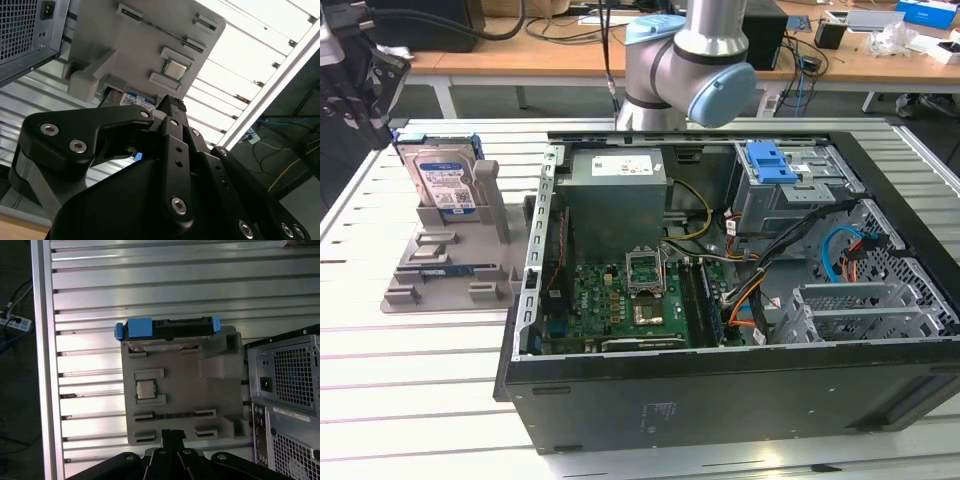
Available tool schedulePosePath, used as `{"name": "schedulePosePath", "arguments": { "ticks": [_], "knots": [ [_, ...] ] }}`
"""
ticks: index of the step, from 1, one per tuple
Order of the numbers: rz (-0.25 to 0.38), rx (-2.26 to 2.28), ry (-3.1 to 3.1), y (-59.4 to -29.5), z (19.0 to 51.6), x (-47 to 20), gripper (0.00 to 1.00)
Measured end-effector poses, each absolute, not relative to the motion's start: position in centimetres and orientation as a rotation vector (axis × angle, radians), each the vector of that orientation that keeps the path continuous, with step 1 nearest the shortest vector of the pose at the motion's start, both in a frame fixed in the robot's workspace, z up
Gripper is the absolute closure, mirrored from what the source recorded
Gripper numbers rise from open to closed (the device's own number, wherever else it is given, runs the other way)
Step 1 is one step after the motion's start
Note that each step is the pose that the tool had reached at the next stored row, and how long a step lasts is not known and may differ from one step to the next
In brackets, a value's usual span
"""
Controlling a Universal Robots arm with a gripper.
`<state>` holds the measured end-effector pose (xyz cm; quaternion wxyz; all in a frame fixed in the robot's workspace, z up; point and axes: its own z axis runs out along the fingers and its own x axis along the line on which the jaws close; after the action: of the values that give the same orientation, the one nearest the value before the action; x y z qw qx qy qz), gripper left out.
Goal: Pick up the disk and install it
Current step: 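Reach for the disk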
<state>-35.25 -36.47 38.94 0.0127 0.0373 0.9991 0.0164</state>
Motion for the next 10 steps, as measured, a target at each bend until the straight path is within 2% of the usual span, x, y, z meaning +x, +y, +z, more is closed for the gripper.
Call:
{"name": "schedulePosePath", "arguments": {
  "ticks": [10],
  "knots": [
    [0.051, 0.116, 3.113, -34.2, 38.7, -36.2, 0.89]
  ]
}}
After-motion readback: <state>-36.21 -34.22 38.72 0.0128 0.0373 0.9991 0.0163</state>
